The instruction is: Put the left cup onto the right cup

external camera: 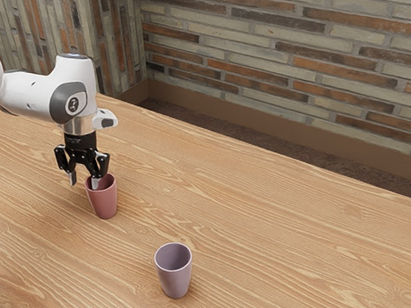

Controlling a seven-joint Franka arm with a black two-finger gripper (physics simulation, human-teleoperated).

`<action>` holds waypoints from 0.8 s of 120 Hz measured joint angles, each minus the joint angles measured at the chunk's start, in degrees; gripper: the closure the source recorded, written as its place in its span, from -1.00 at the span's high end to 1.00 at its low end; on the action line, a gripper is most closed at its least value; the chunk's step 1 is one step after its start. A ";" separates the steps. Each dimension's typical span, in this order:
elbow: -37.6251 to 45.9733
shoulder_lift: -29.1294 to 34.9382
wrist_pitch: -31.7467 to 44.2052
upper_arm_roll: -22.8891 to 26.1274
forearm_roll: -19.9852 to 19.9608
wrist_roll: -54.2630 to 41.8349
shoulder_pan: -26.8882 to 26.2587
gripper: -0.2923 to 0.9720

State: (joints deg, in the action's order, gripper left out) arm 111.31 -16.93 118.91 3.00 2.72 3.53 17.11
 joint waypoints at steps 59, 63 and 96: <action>0.14 -0.11 0.95 0.07 0.00 -3.44 -0.58 -0.01; 0.15 -0.14 0.99 0.07 0.00 -3.61 -0.58 -0.02; 0.16 -0.24 1.27 0.07 0.00 -4.68 -0.67 -0.12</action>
State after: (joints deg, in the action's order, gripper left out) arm 111.47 -17.17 120.18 3.08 2.72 -1.14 16.44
